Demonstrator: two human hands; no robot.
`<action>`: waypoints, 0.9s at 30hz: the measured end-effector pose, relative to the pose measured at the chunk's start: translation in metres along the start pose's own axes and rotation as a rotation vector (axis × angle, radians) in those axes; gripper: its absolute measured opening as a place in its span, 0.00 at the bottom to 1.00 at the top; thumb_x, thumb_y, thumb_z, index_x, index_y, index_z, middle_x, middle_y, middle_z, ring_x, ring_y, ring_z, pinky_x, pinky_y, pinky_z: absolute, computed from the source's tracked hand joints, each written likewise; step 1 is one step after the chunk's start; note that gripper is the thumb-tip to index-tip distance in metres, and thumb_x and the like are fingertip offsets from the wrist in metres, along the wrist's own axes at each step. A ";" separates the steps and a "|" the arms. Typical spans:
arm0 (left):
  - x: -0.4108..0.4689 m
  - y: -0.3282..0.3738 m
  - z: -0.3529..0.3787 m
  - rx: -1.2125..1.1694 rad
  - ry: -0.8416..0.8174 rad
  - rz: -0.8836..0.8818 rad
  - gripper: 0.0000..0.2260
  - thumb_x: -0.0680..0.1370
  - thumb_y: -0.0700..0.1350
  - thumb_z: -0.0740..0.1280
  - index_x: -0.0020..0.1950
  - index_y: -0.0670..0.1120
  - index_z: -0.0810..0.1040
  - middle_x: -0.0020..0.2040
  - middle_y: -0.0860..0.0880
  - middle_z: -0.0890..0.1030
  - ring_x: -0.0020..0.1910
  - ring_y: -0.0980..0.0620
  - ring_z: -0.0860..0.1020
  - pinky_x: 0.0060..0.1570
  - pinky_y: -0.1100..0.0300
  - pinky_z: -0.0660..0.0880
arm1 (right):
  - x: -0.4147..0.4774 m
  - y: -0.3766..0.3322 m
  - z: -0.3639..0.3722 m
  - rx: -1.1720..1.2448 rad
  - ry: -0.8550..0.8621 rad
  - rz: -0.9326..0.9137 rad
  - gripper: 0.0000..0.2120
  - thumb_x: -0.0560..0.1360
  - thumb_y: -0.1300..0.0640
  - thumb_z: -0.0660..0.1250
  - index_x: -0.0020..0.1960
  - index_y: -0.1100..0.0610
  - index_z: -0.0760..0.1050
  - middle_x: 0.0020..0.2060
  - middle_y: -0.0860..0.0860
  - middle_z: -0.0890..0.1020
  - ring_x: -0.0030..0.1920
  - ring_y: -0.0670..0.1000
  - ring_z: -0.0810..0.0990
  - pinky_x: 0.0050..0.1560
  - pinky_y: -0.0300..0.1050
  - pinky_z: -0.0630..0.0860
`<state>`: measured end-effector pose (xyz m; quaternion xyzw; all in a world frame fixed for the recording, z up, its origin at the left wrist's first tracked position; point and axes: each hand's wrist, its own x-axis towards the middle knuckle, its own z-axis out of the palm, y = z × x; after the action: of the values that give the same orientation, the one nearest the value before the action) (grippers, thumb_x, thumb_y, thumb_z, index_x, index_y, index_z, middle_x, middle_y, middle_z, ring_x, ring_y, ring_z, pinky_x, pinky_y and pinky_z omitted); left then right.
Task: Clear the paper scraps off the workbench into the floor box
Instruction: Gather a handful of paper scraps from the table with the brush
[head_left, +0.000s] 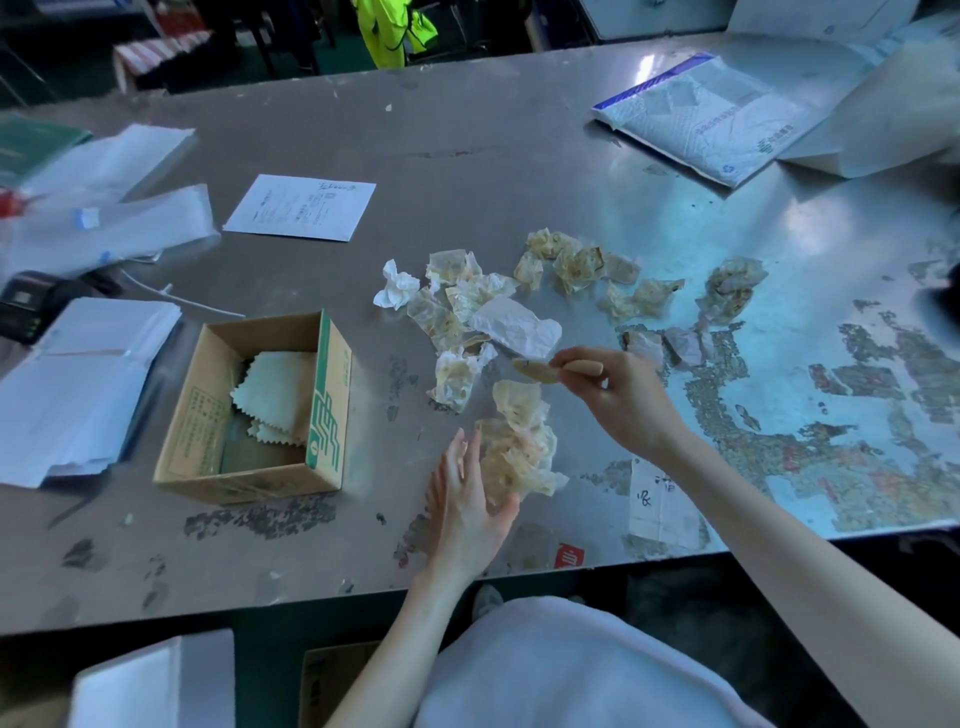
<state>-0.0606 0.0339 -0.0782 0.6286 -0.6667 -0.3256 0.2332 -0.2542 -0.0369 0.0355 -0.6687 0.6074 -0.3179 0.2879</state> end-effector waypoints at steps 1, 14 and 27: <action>-0.001 0.000 0.001 0.047 0.004 0.009 0.39 0.72 0.58 0.65 0.77 0.49 0.51 0.76 0.49 0.50 0.75 0.50 0.52 0.72 0.46 0.57 | 0.001 0.004 0.003 -0.009 -0.030 0.010 0.07 0.75 0.61 0.67 0.50 0.55 0.82 0.43 0.49 0.84 0.38 0.46 0.78 0.37 0.33 0.69; 0.001 -0.001 0.006 0.224 0.025 0.005 0.37 0.75 0.55 0.68 0.77 0.46 0.53 0.75 0.43 0.55 0.73 0.43 0.57 0.69 0.47 0.56 | -0.036 0.015 0.013 0.013 -0.161 0.009 0.06 0.75 0.60 0.68 0.50 0.53 0.82 0.44 0.50 0.84 0.43 0.52 0.80 0.44 0.48 0.75; 0.006 0.006 0.003 0.209 0.068 -0.006 0.30 0.74 0.53 0.69 0.72 0.51 0.60 0.65 0.49 0.63 0.63 0.48 0.64 0.57 0.56 0.60 | -0.046 0.008 0.022 0.327 -0.065 0.174 0.07 0.75 0.63 0.67 0.40 0.63 0.82 0.33 0.37 0.82 0.31 0.51 0.75 0.33 0.48 0.74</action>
<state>-0.0676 0.0278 -0.0760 0.6621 -0.6869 -0.2335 0.1878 -0.2444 0.0080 0.0121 -0.5679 0.5934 -0.3647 0.4386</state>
